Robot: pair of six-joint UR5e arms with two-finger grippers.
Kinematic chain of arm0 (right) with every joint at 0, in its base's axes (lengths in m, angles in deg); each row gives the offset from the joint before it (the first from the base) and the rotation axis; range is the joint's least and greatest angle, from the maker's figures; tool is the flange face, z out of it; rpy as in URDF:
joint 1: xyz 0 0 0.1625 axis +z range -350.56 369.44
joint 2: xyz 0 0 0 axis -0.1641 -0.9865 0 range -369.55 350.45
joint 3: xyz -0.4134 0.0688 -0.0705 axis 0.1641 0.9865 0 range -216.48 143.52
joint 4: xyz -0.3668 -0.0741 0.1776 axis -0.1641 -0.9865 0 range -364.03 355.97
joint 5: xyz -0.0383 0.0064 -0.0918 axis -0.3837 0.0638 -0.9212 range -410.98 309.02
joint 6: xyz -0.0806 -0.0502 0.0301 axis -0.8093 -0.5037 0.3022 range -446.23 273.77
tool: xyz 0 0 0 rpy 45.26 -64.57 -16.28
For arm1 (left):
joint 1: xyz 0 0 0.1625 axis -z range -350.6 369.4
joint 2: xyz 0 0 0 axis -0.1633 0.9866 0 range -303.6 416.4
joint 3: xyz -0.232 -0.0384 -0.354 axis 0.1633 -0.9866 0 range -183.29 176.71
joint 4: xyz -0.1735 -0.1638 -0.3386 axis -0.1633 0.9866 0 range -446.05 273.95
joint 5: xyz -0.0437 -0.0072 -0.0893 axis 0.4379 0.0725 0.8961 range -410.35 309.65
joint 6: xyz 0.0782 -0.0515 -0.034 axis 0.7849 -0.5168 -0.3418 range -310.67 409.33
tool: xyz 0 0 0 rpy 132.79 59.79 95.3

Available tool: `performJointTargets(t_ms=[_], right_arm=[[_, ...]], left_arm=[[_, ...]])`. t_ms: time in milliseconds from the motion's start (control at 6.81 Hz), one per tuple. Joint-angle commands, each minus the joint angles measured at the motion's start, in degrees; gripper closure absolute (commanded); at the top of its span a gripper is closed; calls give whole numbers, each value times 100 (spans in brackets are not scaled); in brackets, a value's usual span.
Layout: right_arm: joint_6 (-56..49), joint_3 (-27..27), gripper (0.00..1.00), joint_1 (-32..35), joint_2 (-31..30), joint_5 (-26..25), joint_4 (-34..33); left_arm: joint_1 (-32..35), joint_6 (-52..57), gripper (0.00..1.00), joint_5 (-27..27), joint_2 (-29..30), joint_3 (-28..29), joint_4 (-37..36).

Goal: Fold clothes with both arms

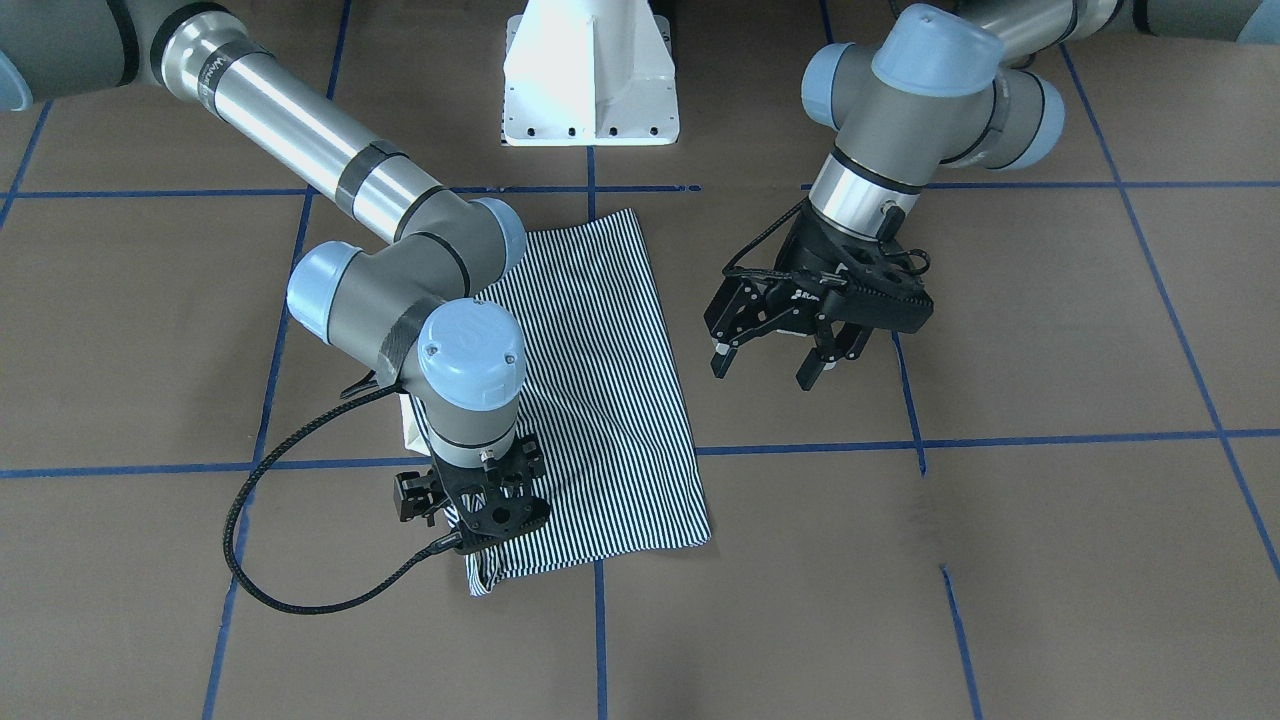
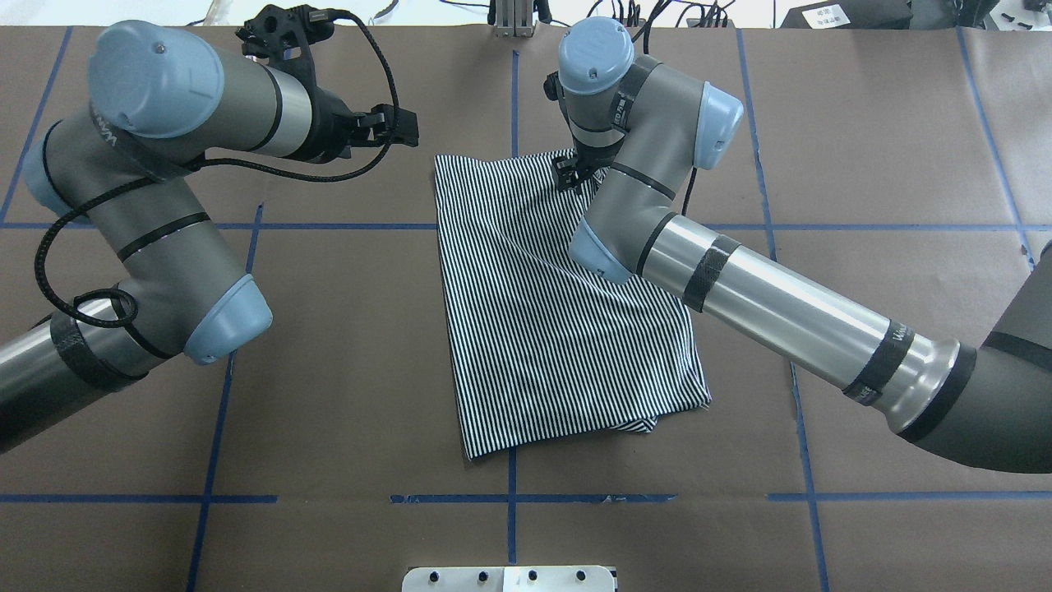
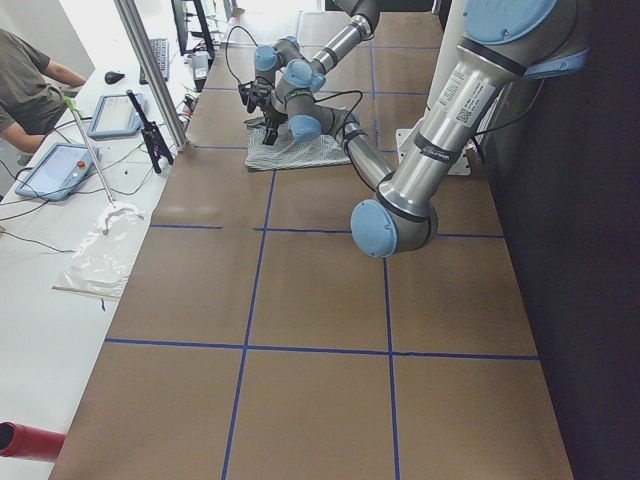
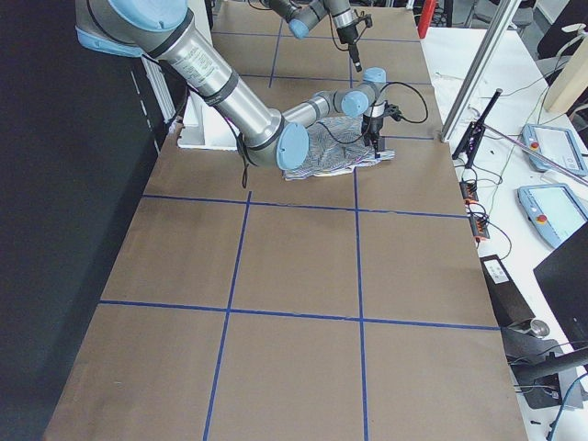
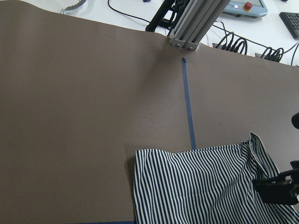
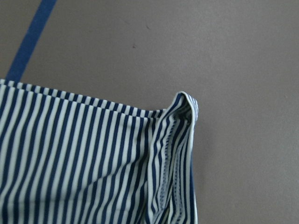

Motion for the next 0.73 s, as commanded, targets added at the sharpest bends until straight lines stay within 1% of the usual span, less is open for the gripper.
performJointTargets(t_ms=[0, 147, 294, 440, 587], right_arm=[[-45, 6, 0, 29, -78, -25, -22], [-54, 6, 0, 55, -156, -25, -22], [-193, 6, 0, 273, -279, -25, -22], [-873, 6, 0, 684, -489, -17, -5], [-1333, 6, 0, 923, -691, -8, 13]], left_arm=[[1, 2, 0, 2, 0, 9, 0], [1, 2, 0, 2, 9, 0, 0], [1, 2, 0, 2, 9, 0, 0], [1, 2, 0, 2, 9, 9, 0], [1, -7, 0, 2, 17, 0, -9]])
